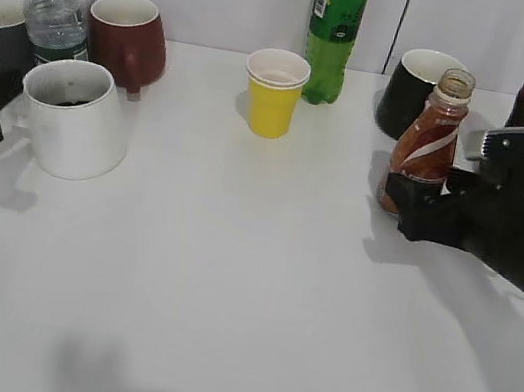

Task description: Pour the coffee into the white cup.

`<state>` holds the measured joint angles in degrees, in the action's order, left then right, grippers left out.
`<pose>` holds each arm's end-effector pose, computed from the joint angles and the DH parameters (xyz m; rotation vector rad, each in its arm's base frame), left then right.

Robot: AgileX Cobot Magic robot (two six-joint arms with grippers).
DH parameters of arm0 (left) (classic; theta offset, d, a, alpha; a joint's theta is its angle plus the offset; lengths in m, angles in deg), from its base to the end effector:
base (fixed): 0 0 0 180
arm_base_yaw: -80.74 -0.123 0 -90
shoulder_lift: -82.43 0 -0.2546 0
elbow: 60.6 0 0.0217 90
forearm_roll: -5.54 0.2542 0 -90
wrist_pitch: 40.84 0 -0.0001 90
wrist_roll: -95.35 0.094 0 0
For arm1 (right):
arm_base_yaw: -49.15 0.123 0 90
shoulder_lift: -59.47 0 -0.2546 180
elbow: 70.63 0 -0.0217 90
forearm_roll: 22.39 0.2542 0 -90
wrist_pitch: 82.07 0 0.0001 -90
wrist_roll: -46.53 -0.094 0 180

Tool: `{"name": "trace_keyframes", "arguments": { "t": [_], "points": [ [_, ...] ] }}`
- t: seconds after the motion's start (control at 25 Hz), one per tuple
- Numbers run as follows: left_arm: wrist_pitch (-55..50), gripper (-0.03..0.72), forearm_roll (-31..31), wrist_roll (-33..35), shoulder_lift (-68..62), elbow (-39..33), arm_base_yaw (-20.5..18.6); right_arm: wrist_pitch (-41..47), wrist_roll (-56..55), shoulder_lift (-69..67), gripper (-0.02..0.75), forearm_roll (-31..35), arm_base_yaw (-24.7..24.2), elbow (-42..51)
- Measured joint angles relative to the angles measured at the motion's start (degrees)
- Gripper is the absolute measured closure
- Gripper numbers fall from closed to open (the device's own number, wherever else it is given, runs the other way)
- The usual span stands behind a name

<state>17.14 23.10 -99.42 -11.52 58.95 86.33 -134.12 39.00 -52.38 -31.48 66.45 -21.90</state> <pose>0.2335 -0.0470 0.1449 0.1987 1.7016 -0.3609 0.2715 0.0968 0.0965 -0.3405 1.8821 0.3457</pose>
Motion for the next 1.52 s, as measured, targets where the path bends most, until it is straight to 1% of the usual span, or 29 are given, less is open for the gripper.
{"name": "trace_keyframes", "arguments": {
  "t": [0.12,0.24,0.48,0.56,0.64,0.72,0.8,0.96,1.08,1.2,1.28,1.4,1.52],
  "points": [
    [-4.8,0.448,1.7,-3.3,0.2,0.5,0.0,4.1,0.1,2.7,0.104,0.3,0.0,1.0],
    [-12.2,0.448,3.3,-6.7,0.9,2.5,0.0,10.6,0.1,5.8,0.107,0.3,0.0,1.1],
    [-29.9,0.448,6.0,-15.0,5.8,6.1,0.1,24.2,-4.5,13.9,0.130,0.5,0.0,1.1],
    [-36.9,0.448,6.2,-16.5,8.4,7.0,0.9,29.1,-6.1,16.8,0.139,0.5,0.0,1.1],
    [-44.5,0.448,5.9,-17.1,11.6,8.3,2.8,33.5,-7.0,19.8,0.140,0.5,0.0,1.1],
    [-52.7,0.448,4.1,-17.2,14.5,9.8,5.3,38.0,-8.0,23.2,0.141,0.5,0.0,0.7],
    [-61.3,0.448,0.6,-17.4,17.6,12.0,8.1,44.2,-8.6,26.0,0.141,0.5,0.0,-0.7],
    [-77.0,0.448,-3.9,-17.4,23.1,17.1,12.5,56.9,-9.1,30.7,0.142,1.1,0.0,-5.3],
    [-87.2,0.446,-5.4,-16.7,27.2,21.1,15.4,66.8,-9.1,34.3,0.143,3.2,0.0,-8.6],
    [-94.6,0.430,-6.7,-13.8,31.3,24.4,17.7,73.2,-6.8,38.9,0.143,6.1,0.0,-10.0],
    [-99.1,0.388,-8.4,-11.0,34.0,26.1,18.6,77.1,-3.2,42.9,0.143,9.1,0.0,-10.2],
    [-105.5,0.326,-10.3,-7.3,40.0,26.9,18.7,83.8,1.1,49.9,0.143,12.9,0.0,-10.3],
    [-112.0,0.304,-10.9,-3.6,45.3,27.0,18.8,90.5,3.9,58.9,0.144,15.0,0.0,-10.4]
  ]
}}
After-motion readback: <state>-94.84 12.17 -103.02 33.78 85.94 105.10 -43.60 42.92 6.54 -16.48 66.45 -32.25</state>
